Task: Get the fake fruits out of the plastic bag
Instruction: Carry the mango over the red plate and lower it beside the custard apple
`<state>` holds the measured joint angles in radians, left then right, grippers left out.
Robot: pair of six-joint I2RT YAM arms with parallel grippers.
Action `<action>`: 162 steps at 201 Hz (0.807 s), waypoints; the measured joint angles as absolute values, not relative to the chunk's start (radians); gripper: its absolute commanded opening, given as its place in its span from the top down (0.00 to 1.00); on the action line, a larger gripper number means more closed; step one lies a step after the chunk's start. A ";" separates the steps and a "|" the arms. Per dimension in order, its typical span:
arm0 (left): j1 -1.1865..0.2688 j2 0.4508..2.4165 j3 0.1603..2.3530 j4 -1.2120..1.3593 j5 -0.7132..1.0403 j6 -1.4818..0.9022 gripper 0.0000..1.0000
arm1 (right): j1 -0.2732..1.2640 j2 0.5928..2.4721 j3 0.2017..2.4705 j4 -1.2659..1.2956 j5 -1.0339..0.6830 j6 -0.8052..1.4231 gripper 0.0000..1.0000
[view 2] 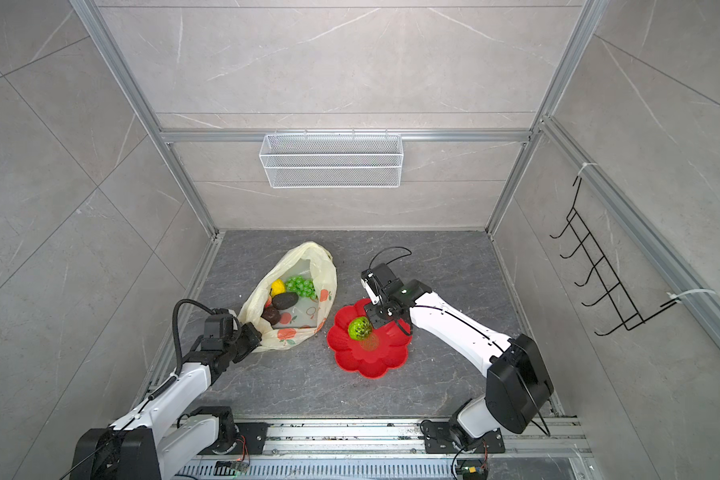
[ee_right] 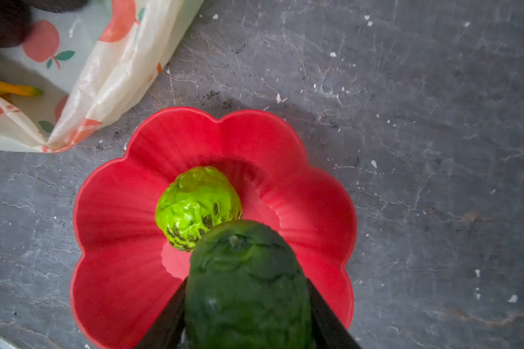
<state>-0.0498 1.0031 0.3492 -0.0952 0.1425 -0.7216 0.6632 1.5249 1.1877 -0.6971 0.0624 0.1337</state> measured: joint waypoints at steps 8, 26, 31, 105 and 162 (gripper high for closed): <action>-0.049 1.003 0.349 -0.095 0.142 -0.722 1.00 | 0.663 1.535 1.183 -0.690 0.064 0.144 0.52; -0.050 1.003 0.349 -0.095 0.142 -0.722 1.00 | 0.660 1.559 1.175 -0.670 0.066 0.165 0.52; -0.050 1.003 0.349 -0.094 0.142 -0.722 1.00 | 0.659 1.565 1.174 -0.664 0.067 0.170 0.52; -0.050 1.003 0.349 -0.081 0.142 -0.722 1.00 | 0.623 1.674 1.150 -0.596 0.080 0.218 0.52; -0.050 1.006 0.349 -0.080 0.142 -0.721 1.00 | 0.617 1.724 1.147 -0.558 0.052 0.218 0.54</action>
